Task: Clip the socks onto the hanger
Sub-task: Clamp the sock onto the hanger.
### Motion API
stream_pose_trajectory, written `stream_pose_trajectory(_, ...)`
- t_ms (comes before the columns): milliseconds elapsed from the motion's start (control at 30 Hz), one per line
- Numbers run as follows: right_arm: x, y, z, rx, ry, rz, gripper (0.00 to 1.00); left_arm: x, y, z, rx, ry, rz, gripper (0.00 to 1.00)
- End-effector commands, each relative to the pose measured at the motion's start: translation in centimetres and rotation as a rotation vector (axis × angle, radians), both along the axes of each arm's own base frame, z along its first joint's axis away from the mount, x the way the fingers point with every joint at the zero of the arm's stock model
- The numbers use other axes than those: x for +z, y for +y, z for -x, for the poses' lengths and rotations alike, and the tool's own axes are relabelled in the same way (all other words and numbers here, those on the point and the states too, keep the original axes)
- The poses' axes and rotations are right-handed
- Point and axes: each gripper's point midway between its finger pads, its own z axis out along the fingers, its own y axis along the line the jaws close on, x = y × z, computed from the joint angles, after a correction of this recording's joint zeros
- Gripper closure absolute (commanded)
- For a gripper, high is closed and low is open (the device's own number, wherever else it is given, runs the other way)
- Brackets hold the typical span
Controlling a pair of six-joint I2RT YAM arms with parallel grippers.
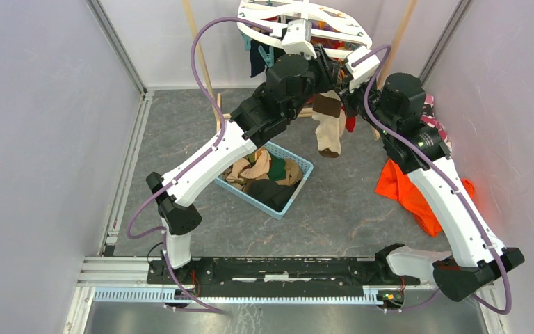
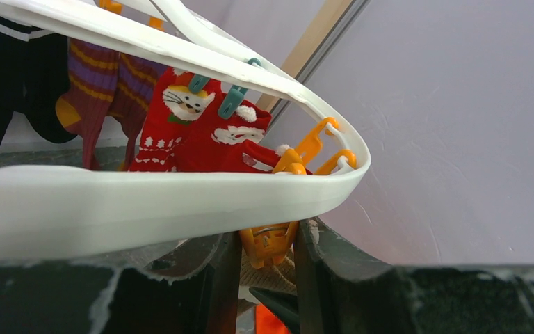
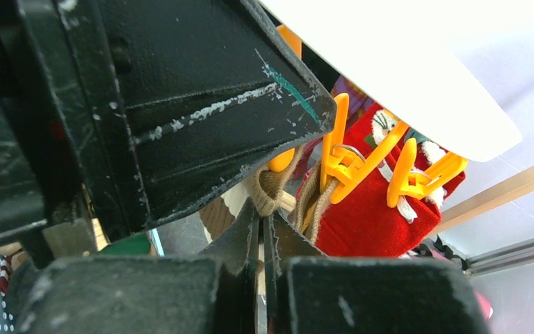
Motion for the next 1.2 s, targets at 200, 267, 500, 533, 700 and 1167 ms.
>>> stream_pose_trajectory(200, -0.4, -1.0, 0.0, -0.049, -0.017, 0.029, 1.00, 3.3, 1.5, 1.3, -0.012, -0.016, 0.084, 0.98)
stream_pose_trajectory(267, -0.4, -1.1, -0.1, -0.054, -0.020, 0.029, 1.00, 3.3, 1.4, 1.3, -0.014, -0.015, 0.085, 0.98)
stream_pose_trajectory(500, 1.0, -1.0, -0.3, -0.055, -0.054, 0.012, 1.00, 3.1, 1.3, 1.4, -0.021, -0.009, 0.084, 0.98)
stream_pose_trajectory(533, 1.2, -1.0, -0.4, -0.055, -0.060, 0.008, 1.00, 3.0, 1.3, 1.4, -0.023, -0.006, 0.084, 0.98)
stream_pose_trajectory(700, 2.0, -0.7, -0.7, -0.055, -0.072, -0.012, 1.00, 2.9, 1.1, 1.4, -0.028, 0.000, 0.089, 0.98)
stream_pose_trajectory(1167, 3.4, -0.5, -0.6, -0.051, -0.100, -0.064, 1.00, 2.3, 1.1, 1.2, -0.021, 0.009, 0.080, 0.98)
